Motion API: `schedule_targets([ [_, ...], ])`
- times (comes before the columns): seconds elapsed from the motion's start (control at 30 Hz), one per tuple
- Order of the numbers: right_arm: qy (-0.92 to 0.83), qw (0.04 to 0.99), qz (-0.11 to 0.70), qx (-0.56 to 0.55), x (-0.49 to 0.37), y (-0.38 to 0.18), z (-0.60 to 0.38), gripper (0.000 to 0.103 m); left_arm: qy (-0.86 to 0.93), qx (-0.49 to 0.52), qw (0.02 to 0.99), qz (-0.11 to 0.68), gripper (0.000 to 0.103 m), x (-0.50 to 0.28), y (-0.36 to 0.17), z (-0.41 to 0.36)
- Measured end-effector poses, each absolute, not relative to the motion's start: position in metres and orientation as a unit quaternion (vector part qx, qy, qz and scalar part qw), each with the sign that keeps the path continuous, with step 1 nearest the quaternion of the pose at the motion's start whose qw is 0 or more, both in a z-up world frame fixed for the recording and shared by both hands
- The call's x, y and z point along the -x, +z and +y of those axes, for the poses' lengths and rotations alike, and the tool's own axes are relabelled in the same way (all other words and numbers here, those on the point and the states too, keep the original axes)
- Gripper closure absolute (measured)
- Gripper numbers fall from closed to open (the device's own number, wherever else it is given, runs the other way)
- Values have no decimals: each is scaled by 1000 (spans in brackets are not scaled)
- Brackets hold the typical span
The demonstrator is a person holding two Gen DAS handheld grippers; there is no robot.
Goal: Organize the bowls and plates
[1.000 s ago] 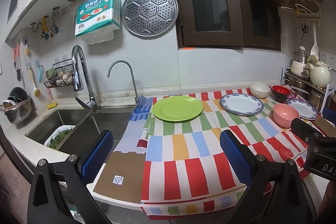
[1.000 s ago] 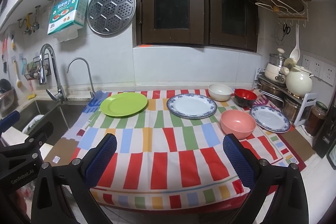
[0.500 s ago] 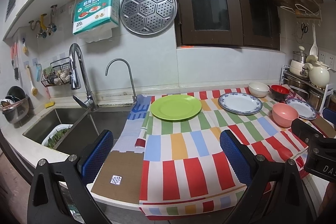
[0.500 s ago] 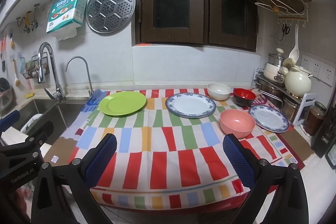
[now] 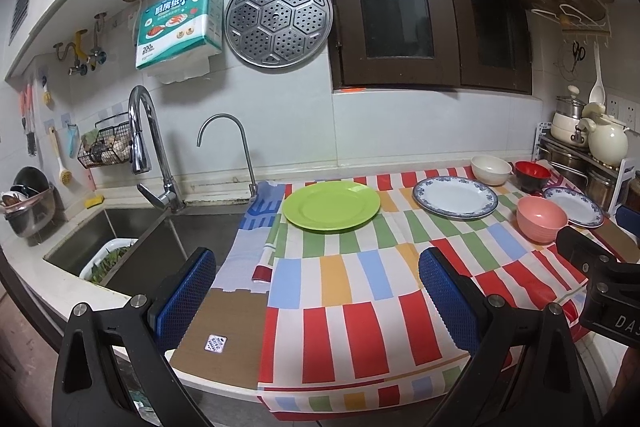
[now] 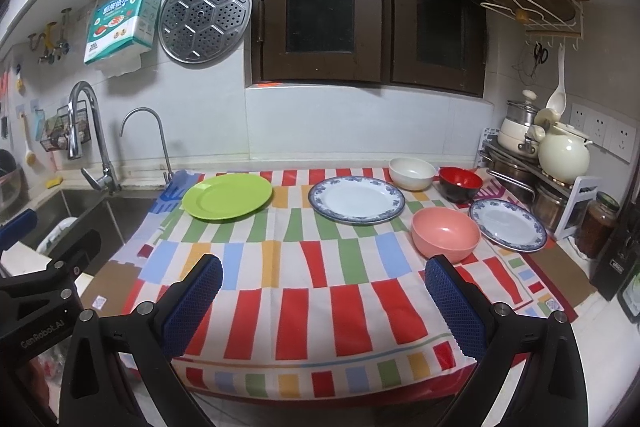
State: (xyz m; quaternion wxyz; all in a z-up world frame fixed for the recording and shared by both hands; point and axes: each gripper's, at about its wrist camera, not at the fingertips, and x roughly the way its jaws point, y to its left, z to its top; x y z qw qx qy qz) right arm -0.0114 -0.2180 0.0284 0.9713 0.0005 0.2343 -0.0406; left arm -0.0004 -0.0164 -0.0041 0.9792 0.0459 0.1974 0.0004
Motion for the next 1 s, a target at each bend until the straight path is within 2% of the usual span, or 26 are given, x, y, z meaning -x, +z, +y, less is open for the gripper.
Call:
schedule_targets([
  [0.57, -6, 967, 254, -1, -6, 26, -242, 1, 25, -53, 974, 219, 0, -11, -3, -42],
  [1.0, 45, 962, 268, 12, -69, 25, -231, 1, 64, -43, 962, 261, 0, -59, -6, -25],
])
